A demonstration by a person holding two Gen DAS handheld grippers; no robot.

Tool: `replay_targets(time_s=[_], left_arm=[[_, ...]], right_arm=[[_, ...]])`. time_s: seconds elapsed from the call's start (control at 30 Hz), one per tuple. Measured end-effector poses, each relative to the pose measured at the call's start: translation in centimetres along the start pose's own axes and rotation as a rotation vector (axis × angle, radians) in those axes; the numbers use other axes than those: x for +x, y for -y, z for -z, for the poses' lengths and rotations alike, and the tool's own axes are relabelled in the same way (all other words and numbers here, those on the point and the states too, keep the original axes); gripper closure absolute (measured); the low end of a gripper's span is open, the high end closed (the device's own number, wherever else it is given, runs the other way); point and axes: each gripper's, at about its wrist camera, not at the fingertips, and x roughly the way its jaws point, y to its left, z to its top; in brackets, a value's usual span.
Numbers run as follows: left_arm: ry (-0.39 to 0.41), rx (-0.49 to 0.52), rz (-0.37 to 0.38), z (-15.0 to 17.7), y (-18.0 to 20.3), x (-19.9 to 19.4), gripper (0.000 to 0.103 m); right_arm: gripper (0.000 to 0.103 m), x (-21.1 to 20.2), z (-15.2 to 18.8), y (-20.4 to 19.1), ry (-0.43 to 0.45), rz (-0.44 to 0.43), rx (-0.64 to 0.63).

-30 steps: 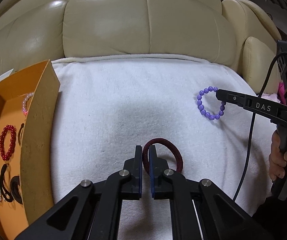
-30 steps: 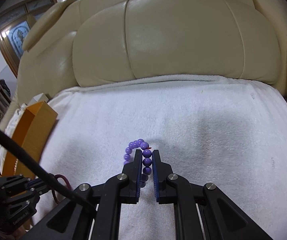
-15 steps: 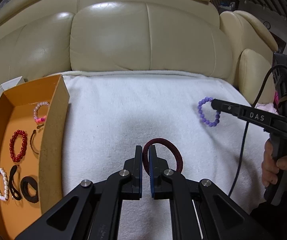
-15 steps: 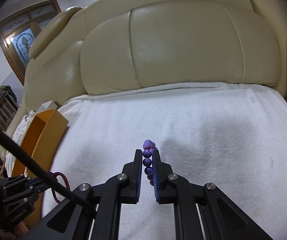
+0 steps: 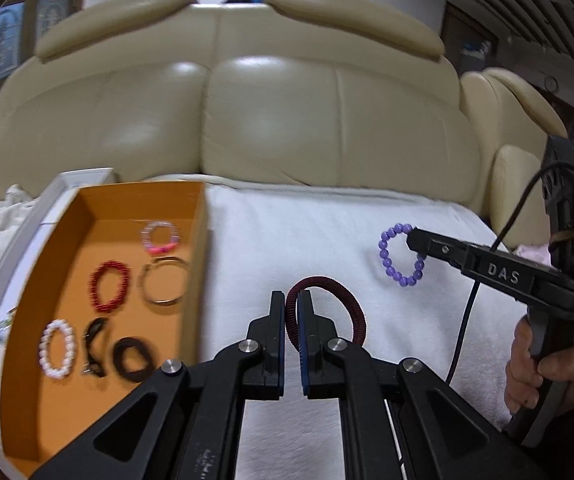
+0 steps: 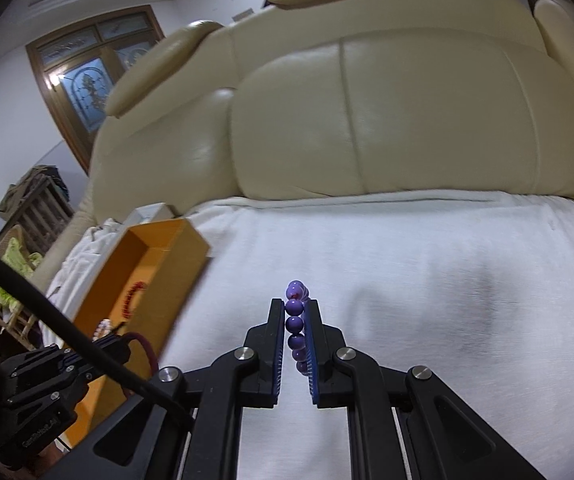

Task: Organize jewelry
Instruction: 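Carry the bangle and purple bracelet over the orange box with both tools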

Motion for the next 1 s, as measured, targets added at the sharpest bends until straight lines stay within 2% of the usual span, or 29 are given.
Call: replay_targets(time_s=[0.2,0.3,0.53,0.8,1.0], left_arm=[[0.053,-0.081,-0.114,1.6,-3.8,-3.1,0.097],[0.076,-0.112,-0.197,2.5,-5.7,-4.6,0.097],[0.082,-0.169,-0.365,5.0,-9.6,-6.5,0.097],[0.065,-0.189,-0.450,6.4,-12.1,-7.0,0.097],[0.050,-0.185,-0.492,7.0,-12.9,-7.0,0.097]], right_arm=[[0.092,-0.5,0.5,-5.1,0.045,-0.100,-0.053],[0.092,-0.6,1.1,-8.1,0.057,-0.153,-0.093],[0.092,-0.5,3.2,-13.6,0.063,-0.243,-0.190],[0.092,0.2,6.1,-18.7,0.021,-0.311,-0.286],[0.092,0.8,7.5,-20.5,-0.009,-0.349,-0.331]])
